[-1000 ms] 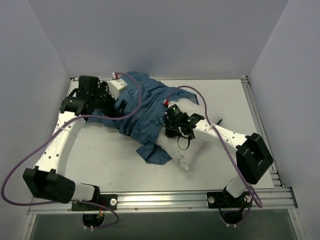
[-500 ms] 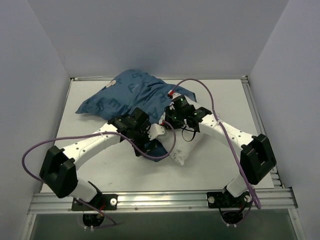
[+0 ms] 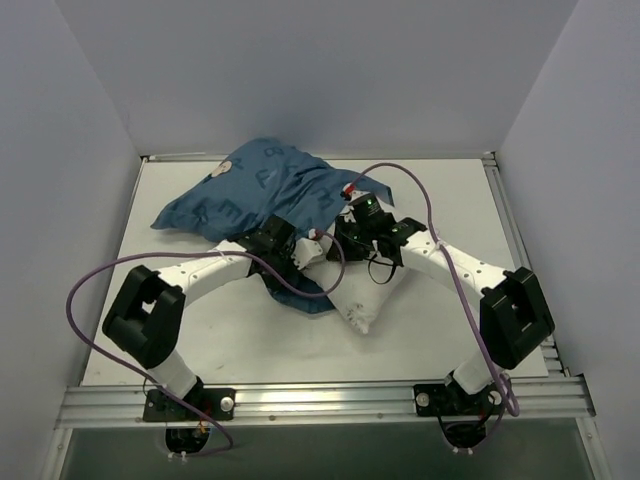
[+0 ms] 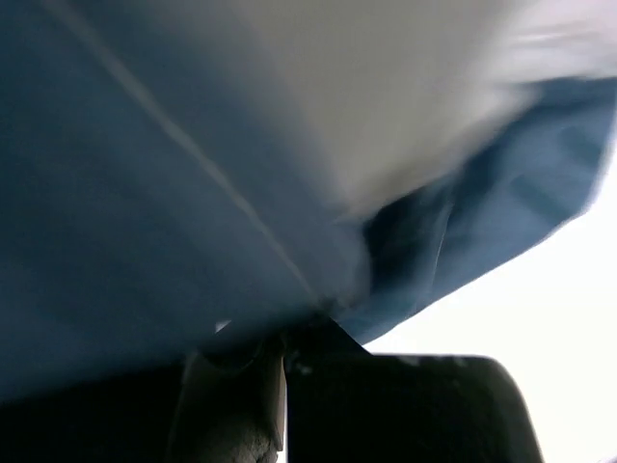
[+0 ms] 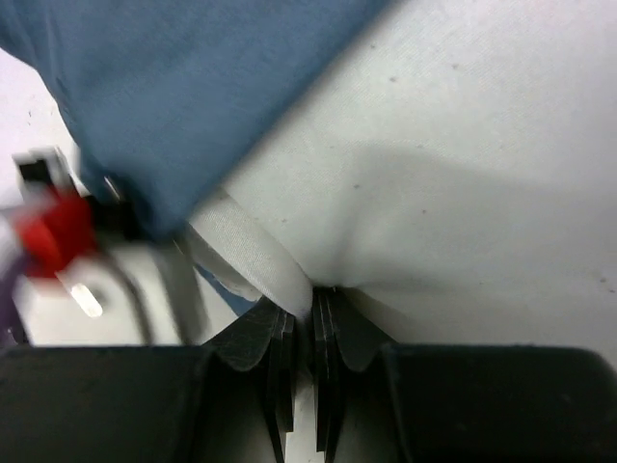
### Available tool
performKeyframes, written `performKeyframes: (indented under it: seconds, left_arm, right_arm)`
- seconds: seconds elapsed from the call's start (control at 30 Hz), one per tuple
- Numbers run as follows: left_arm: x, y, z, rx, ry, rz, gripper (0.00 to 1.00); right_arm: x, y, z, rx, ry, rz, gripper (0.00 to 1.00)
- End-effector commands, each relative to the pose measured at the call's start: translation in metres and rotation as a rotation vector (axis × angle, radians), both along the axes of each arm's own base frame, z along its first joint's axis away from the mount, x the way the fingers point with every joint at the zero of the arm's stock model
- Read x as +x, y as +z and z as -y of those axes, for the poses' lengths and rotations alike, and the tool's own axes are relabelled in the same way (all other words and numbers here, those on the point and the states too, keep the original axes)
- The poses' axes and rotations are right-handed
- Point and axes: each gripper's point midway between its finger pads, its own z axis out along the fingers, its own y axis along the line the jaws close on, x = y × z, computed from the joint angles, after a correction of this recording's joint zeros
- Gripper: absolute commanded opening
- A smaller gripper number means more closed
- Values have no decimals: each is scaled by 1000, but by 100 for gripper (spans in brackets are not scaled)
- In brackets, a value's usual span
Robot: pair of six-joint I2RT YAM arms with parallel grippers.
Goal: Remove the pillowcase from the pillow
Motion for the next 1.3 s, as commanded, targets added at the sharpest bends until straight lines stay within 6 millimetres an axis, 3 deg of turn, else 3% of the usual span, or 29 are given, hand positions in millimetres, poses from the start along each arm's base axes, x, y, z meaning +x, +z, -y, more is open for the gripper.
performKeyframes:
  seconds: [0.0,0.03,0.1,0.13,0.17,0.3,0.4,0.57,0.67,0.8,0.87,0.93,1.03,1.1,1.17,1.2,1.27]
  left_arm:
    - [35,30,-18,-105,126,71,2]
    - [51,46,-38,-140,199,106,2]
    - [69,65,-55,-180,265,165,2]
    - [81,81,-64,-208,294,226,2]
    - [94,88,-85,-214,354,259,2]
    - [127,102,-126,-186,448,348,2]
    - [157,78,-165,-69,495,408,2]
    - [183,47,-231,117,635,428,2]
    - [191,43,-240,146,680,445,2]
    - [205,77,-257,103,817,533,2]
    - [211,104,-289,48,927,564,2]
    - [208,118,-306,-16,998,563,2]
    - [204,132,-315,-50,1026,585,2]
    - [191,121,-310,-46,1008,539,2]
    - [180,107,-285,-90,929,473,2]
    - [162,94,-275,-89,897,429,2]
    - [144,83,-248,-164,797,357,19]
  right_arm:
    - [-19,-17,20,-40,-5,-66,0]
    - [-23,-23,27,-59,-10,-77,0]
    - [-35,-29,38,-75,-16,-98,0]
    - [-45,-42,47,-96,-24,-133,0]
    - [-52,-45,50,-98,-25,-148,0]
    - [-79,-56,63,-101,-32,-208,0]
    - [-96,-63,71,-104,-36,-244,0]
    - [-113,-70,79,-114,-30,-277,0]
    - [-121,-74,77,-105,-19,-305,0]
    - [-130,-69,76,-119,9,-319,0]
    - [-134,-66,80,-127,14,-320,0]
    - [-136,-65,83,-134,17,-320,0]
    - [-141,-67,85,-137,22,-334,0]
    - [-140,-70,81,-127,24,-335,0]
    - [-140,-74,69,-112,52,-322,0]
    - [-142,-75,61,-97,59,-329,0]
    - [-146,-76,42,-75,113,-310,0]
